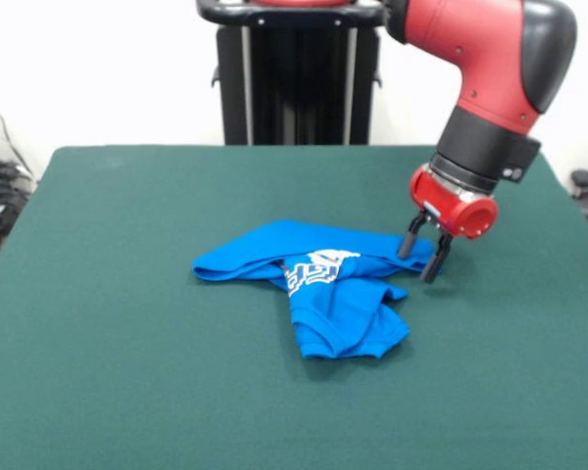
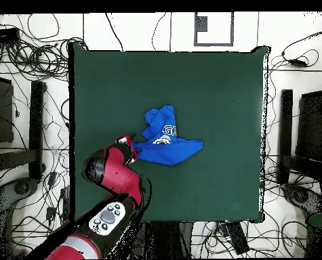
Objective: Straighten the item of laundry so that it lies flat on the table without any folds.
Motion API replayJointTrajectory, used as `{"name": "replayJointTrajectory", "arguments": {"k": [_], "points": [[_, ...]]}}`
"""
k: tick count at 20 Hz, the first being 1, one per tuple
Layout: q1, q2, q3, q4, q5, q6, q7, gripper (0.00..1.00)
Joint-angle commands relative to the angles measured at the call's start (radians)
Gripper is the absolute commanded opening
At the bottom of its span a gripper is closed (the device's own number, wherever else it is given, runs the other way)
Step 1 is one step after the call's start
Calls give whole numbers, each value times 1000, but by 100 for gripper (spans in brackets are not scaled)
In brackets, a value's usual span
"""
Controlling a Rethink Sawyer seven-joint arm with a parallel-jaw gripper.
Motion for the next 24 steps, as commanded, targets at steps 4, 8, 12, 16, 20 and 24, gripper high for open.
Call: {"name": "replayJointTrajectory", "arguments": {"k": [4, 8, 12, 16, 20, 24], "points": [[-11, 16, 96, -41, -49, 129, 88, 100], [-13, 15, 95, -41, -55, 130, 94, 100], [-20, 6, 103, -32, -68, 122, 95, 100], [-38, -7, 123, -21, -88, 99, 84, 100], [-39, -11, 118, -25, -106, 118, 77, 100], [-43, -19, 119, -30, -132, 122, 68, 100]]}}
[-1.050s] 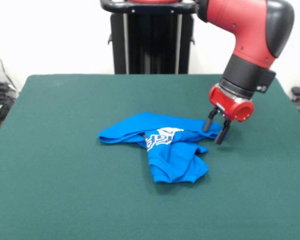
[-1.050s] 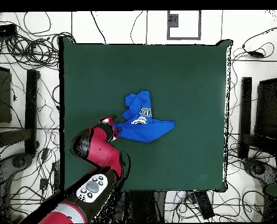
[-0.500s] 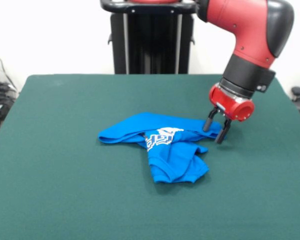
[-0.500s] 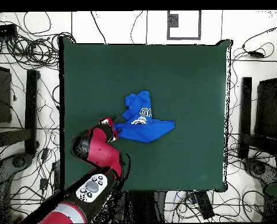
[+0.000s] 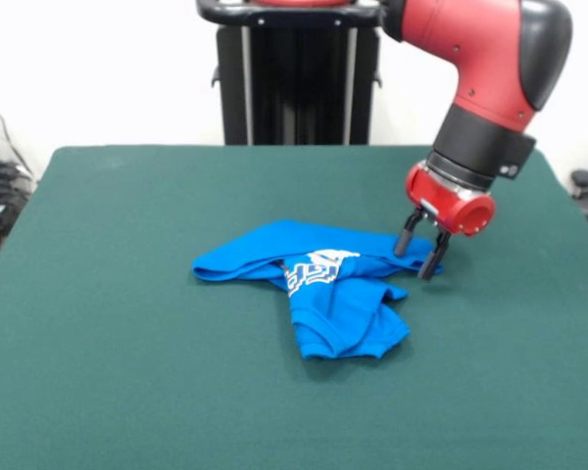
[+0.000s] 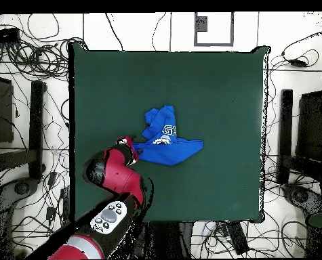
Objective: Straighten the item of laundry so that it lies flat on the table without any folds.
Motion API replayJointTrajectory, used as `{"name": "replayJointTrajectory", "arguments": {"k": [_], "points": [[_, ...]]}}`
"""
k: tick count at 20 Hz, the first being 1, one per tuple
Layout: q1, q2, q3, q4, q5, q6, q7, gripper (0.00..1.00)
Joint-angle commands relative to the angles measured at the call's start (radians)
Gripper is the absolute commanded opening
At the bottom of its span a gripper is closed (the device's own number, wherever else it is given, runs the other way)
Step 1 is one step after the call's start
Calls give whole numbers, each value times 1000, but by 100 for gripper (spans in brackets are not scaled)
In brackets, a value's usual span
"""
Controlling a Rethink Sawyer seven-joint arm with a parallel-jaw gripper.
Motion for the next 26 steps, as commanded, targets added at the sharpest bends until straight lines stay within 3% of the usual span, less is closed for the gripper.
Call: {"name": "replayJointTrajectory", "arguments": {"k": [1, 8, 9, 26], "points": [[-28, -11, 117, -31, -56, 126, 66, 100], [-45, -20, 134, -34, -90, 116, 67, 100], [-64, -30, 159, -28, -100, 108, 72, 0], [-62, -8, 156, -23, -94, 68, 116, 0]]}}
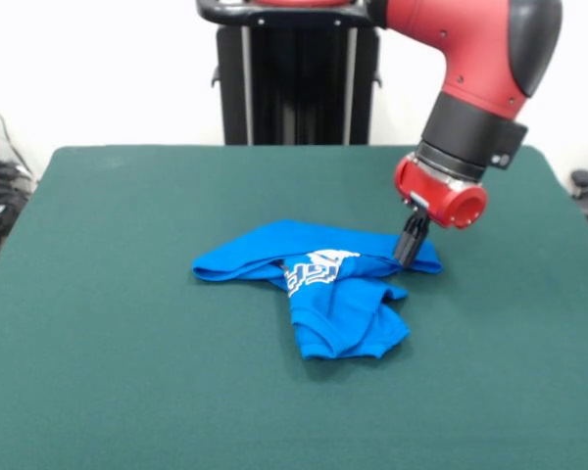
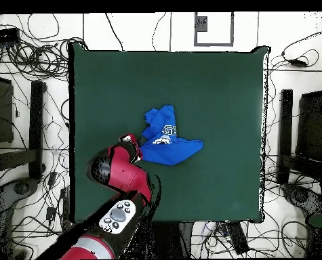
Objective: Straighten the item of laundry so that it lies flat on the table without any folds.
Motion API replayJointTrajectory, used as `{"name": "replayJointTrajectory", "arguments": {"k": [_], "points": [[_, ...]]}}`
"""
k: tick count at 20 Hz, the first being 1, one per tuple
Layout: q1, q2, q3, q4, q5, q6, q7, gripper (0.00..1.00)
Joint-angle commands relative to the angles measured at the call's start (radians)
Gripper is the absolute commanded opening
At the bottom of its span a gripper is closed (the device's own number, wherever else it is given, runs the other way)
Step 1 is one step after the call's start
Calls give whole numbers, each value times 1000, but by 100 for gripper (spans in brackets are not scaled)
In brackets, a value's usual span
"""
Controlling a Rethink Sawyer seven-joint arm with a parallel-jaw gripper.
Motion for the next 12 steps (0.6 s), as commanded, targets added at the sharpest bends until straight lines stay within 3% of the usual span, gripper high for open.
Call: {"name": "replayJointTrajectory", "arguments": {"k": [1, 5, 6, 12], "points": [[-5, 41, 146, -26, -10, 73, 117, 0], [-23, 31, 172, -16, -23, 48, 113, 0], [-26, 30, 177, -13, -23, 42, 115, 100], [-16, 46, 176, -10, 16, 27, 160, 100]]}}
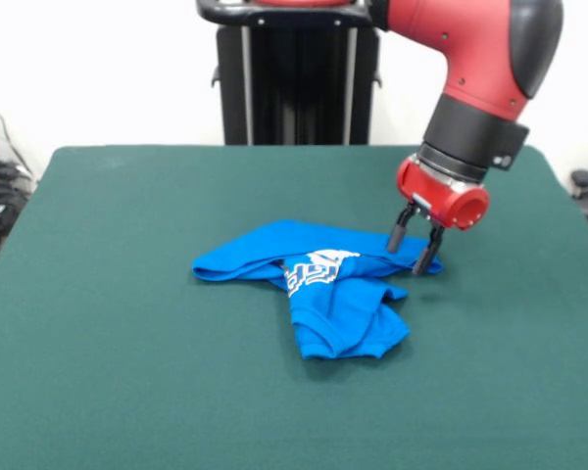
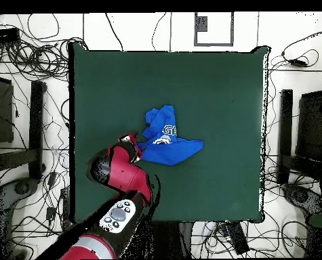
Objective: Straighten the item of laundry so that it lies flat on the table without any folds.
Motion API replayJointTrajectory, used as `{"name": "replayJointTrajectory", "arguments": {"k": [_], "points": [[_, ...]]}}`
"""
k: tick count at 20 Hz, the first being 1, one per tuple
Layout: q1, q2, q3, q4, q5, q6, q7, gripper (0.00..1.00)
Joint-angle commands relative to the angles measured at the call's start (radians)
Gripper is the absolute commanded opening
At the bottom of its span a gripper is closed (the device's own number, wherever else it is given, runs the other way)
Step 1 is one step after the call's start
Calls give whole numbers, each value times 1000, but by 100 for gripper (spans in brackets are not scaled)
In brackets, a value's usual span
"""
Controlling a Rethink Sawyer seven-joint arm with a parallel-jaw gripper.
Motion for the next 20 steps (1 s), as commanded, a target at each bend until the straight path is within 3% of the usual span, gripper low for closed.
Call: {"name": "replayJointTrajectory", "arguments": {"k": [1, 5, 10, 20], "points": [[-12, 47, 165, -12, 26, 29, 169, 100], [13, 50, 148, -11, 78, 49, 219, 100], [100, 85, 88, -21, 263, 106, 370, 100], [172, 133, 26, -33, 412, 146, 376, 100]]}}
